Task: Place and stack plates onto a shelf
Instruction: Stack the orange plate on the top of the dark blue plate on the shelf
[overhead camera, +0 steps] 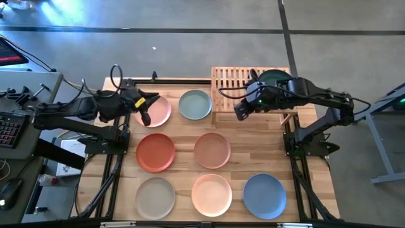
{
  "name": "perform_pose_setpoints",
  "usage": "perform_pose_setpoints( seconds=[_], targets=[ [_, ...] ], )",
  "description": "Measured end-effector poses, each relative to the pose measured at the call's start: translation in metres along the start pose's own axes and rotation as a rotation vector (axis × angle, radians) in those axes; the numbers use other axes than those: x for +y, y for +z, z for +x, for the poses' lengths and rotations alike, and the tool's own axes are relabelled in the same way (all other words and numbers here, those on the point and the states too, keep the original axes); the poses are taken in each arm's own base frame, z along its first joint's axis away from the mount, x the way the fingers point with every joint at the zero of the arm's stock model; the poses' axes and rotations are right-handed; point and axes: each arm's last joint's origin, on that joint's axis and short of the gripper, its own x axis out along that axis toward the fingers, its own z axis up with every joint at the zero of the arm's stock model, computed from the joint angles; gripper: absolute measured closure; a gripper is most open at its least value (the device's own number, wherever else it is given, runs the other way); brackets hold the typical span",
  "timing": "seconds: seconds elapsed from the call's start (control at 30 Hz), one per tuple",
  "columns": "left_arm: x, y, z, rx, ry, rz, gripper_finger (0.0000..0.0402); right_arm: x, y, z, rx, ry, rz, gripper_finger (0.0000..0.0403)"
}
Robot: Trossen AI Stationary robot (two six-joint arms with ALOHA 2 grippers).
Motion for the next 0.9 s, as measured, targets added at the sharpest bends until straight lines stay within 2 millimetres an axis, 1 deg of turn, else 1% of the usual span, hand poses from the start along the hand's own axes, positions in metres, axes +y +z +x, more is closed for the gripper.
perform_pose_setpoints(
  seconds=[0.17,0.33,0.5,0.73,0.9],
  targets=[
    [-0.004,-0.006,0.005,0.062,-0.020,-0.070,0.0333,0.000,0.000,0.000,-0.006,-0.006,0.001,0.0311],
    [-0.009,-0.017,0.011,0.164,-0.060,-0.133,0.0332,0.000,0.000,0.000,-0.006,-0.006,0.001,0.0311],
    [-0.021,-0.029,0.024,0.261,-0.150,-0.251,0.0337,0.000,0.000,0.000,-0.003,-0.004,0.001,0.0311],
    [-0.041,-0.050,0.045,0.524,-0.232,-0.375,0.0336,0.000,0.000,0.000,0.007,0.005,-0.026,0.0311],
    [-0.061,-0.063,0.059,0.694,-0.295,-0.461,0.0337,0.000,0.000,0.000,0.010,0.007,-0.034,0.0311]
  ],
)
